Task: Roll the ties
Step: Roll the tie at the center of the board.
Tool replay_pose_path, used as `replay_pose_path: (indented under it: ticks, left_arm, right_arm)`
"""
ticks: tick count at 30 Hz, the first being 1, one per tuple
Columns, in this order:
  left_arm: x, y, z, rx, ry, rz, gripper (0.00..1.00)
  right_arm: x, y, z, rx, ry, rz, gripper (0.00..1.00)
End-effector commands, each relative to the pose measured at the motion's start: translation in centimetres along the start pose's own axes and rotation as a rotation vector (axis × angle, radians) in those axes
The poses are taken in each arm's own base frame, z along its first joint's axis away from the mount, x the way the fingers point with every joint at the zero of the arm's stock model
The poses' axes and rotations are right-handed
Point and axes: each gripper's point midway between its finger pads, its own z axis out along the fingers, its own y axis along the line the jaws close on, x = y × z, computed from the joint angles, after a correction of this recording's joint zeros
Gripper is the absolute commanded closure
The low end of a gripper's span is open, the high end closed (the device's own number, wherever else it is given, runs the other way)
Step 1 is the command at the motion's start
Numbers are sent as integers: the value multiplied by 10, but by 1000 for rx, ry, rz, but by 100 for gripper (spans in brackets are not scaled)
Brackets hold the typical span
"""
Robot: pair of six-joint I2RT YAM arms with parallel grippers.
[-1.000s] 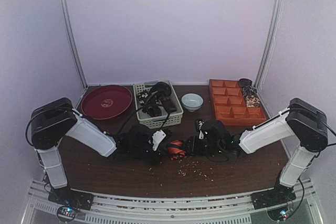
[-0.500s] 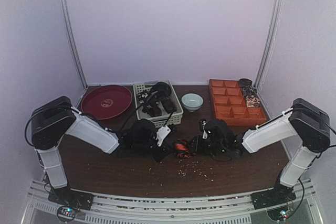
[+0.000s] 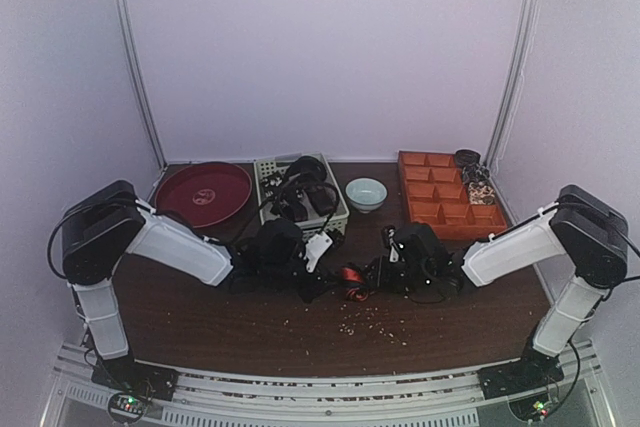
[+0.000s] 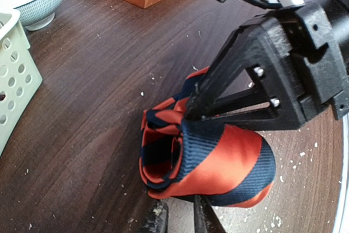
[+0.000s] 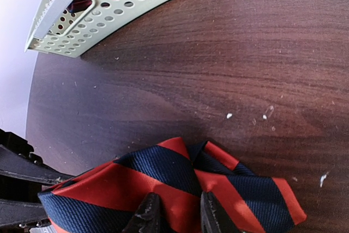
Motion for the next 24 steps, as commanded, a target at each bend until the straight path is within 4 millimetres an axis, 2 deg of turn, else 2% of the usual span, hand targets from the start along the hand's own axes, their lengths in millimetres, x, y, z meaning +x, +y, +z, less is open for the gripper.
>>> replay_pose_path:
  ticks: [1,5,9,13,18,24]
  left_arm:
    - [-10,-4,8,14,-8,9,81]
    - [-11,-2,10,4,-2,-2,77]
    - [-14,1,10,-10,0,-25,67]
    - [-12,-1,8,-10,19,-53,66]
    - [-14,-7,4,-2,31,-87,70]
    - [-15,-21,1,38,39,-103,82]
  right_arm:
    - [12,-18,9,50,79,-17,72]
    - [9,-22,10,45,80,-5,72]
    - [6,-24,10,44,85,-3,73]
    - [5,-24,11,41,92,-2,73]
    - [4,-27,14,50,97,5,73]
    - [4,-28,17,54,103,10,73]
